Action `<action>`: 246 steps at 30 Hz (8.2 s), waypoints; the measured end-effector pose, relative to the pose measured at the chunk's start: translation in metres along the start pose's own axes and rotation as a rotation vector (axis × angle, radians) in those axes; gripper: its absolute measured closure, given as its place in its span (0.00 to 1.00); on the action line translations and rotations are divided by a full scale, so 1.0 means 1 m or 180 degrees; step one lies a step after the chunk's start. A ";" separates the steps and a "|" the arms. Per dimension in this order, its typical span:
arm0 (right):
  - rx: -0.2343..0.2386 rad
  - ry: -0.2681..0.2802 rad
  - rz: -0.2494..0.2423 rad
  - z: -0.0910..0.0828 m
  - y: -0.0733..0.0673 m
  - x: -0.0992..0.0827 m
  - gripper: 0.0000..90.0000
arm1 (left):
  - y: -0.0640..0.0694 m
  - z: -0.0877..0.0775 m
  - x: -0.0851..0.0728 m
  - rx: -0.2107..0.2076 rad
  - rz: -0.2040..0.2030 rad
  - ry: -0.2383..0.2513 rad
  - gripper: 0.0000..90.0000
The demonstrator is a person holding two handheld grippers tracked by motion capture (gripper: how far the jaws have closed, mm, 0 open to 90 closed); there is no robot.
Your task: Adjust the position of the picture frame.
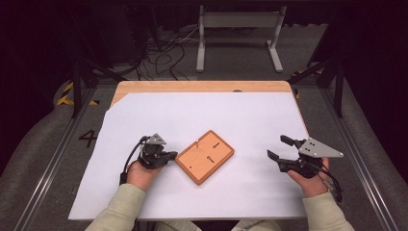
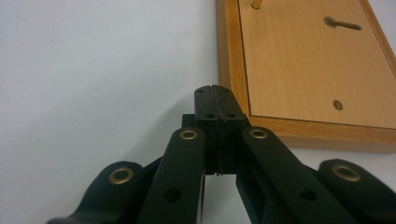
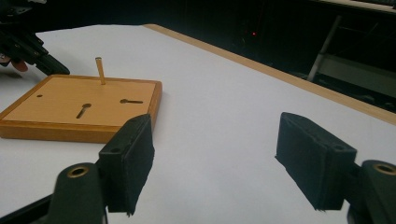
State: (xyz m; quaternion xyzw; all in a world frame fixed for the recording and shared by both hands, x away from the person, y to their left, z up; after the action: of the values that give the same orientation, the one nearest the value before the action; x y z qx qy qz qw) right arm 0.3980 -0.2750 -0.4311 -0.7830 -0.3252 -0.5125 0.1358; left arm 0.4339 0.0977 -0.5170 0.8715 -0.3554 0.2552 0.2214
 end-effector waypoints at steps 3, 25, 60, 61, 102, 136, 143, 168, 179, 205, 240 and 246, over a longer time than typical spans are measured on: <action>0.0004 0.0003 -0.0008 0.000 0.000 0.000 0.31 | 0.000 0.000 -0.001 -0.0024 0.0001 -0.0015 1.00; 0.0077 -0.0094 0.0023 -0.001 0.000 -0.002 0.48 | 0.077 0.009 -0.010 -0.0647 0.0684 -0.0529 1.00; 0.0220 -0.0985 0.0158 0.045 -0.015 -0.004 1.00 | 0.091 -0.009 0.020 -0.0438 0.0759 0.0242 0.86; 0.0230 -0.1006 0.0159 0.049 -0.016 -0.004 1.00 | 0.086 -0.012 0.020 -0.0384 0.0716 0.0313 0.84; 0.0431 -0.1673 0.0121 0.137 -0.031 -0.002 1.00 | 0.038 -0.041 0.021 0.0159 0.0422 0.1056 0.42; 0.1161 -0.1390 -0.0265 0.094 -0.127 0.028 1.00 | 0.032 -0.044 0.015 0.0152 0.0346 0.1015 0.42; 0.1413 -0.1416 -0.0345 0.075 -0.150 0.021 1.00 | 0.031 -0.044 0.015 0.0129 0.0339 0.1003 0.41; 0.1868 -0.1658 -0.0637 0.062 -0.206 -0.009 1.00 | 0.028 -0.043 0.013 0.0107 0.0281 0.0974 0.41; 0.1821 -0.1767 -0.0683 0.067 -0.209 -0.018 1.00 | 0.027 -0.042 0.012 0.0092 0.0259 0.0976 0.40; 0.0902 -0.1813 -0.0430 0.070 -0.115 -0.030 1.00 | 0.027 -0.041 0.013 0.0064 0.0255 0.0964 0.39; 0.0078 -0.1719 0.0121 0.101 -0.042 -0.028 1.00 | 0.026 -0.040 0.010 0.0084 0.0217 0.0945 0.39; 0.0059 -0.1624 0.0090 0.099 -0.039 -0.024 1.00 | 0.027 -0.043 0.012 0.0053 0.0258 0.0977 0.39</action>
State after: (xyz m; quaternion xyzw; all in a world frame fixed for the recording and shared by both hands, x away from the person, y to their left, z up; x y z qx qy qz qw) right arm 0.4368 -0.2004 -0.5002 -0.8902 -0.3426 -0.2935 0.0637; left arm 0.4094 0.0985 -0.4713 0.8090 -0.3502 0.3970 0.2554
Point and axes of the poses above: each handheld gripper's, and its own axes: z roughly forward along the jaws, x roughly out of its top, y roughly to its right, the point moved 8 cm from there along z, roughly forward along the jaws, and after that the axes turned 7 degrees about -y, right-handed, at the moved point
